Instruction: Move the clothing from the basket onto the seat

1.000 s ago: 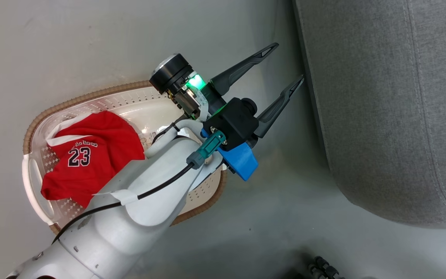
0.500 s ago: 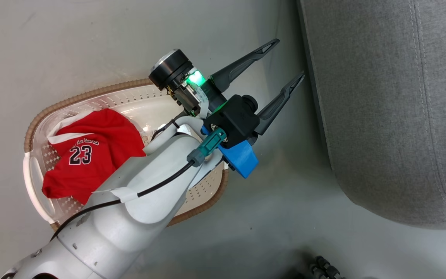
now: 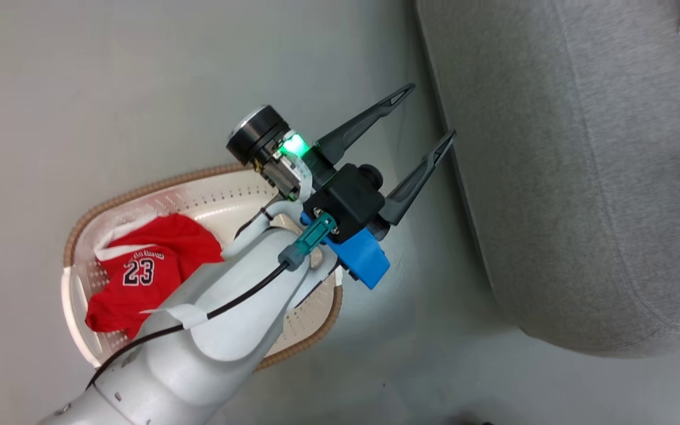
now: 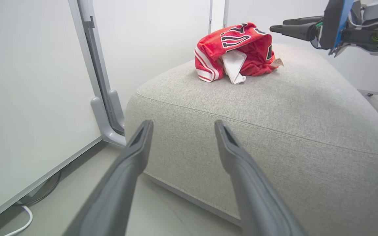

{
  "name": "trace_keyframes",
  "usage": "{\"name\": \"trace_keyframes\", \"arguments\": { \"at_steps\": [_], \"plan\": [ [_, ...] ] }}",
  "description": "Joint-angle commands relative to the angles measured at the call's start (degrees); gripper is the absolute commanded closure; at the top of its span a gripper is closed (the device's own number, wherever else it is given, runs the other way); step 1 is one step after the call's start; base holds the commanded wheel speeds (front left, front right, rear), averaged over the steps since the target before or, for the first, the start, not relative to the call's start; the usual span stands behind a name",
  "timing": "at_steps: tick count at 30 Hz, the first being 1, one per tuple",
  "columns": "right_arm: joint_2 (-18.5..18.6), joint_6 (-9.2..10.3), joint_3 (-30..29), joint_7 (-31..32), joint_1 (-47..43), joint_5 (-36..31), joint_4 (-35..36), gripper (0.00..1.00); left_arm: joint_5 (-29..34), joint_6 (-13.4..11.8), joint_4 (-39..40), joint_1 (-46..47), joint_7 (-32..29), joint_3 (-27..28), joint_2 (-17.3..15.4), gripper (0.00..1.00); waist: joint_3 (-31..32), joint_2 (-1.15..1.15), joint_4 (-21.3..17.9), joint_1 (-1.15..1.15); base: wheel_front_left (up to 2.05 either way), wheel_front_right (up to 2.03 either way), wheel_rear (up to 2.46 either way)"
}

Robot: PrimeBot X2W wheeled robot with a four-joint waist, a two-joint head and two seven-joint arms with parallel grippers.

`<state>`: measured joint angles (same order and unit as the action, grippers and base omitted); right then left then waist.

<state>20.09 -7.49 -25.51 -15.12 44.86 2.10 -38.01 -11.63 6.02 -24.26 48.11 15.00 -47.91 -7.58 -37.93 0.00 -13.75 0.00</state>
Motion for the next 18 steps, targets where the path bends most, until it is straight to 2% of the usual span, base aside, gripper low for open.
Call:
{"name": "trace_keyframes", "arguments": {
  "at_steps": [1, 9, 18],
  "plan": [
    [-0.58, -0.01, 0.68, -0.05, -2.37, 0.51, 1.70, 0.00, -0.40, -0.40, 0.38, -1.28, 0.26, 0.56, -0.18, 0.00, 3.11, 0.00, -0.37, 0.00, 0.00, 0.00, 0.00],
    [-3.63, -0.01, 5.19, -0.04, -11.54, 4.21, 12.10, 0.00, -1.58, -2.09, 2.00, -7.50, 0.26, 4.00, -0.95, 0.00, 10.55, 0.00, 0.64, 0.00, 0.00, 0.00, 0.00],
    [-6.42, -0.01, 12.34, -0.05, -18.50, 6.61, 21.86, 0.00, -2.93, -3.74, 4.00, -15.47, 0.21, 9.80, -1.21, 0.00, 18.23, 0.00, 4.96, 0.00, 0.00, 0.00, 0.00]
  ]
}}
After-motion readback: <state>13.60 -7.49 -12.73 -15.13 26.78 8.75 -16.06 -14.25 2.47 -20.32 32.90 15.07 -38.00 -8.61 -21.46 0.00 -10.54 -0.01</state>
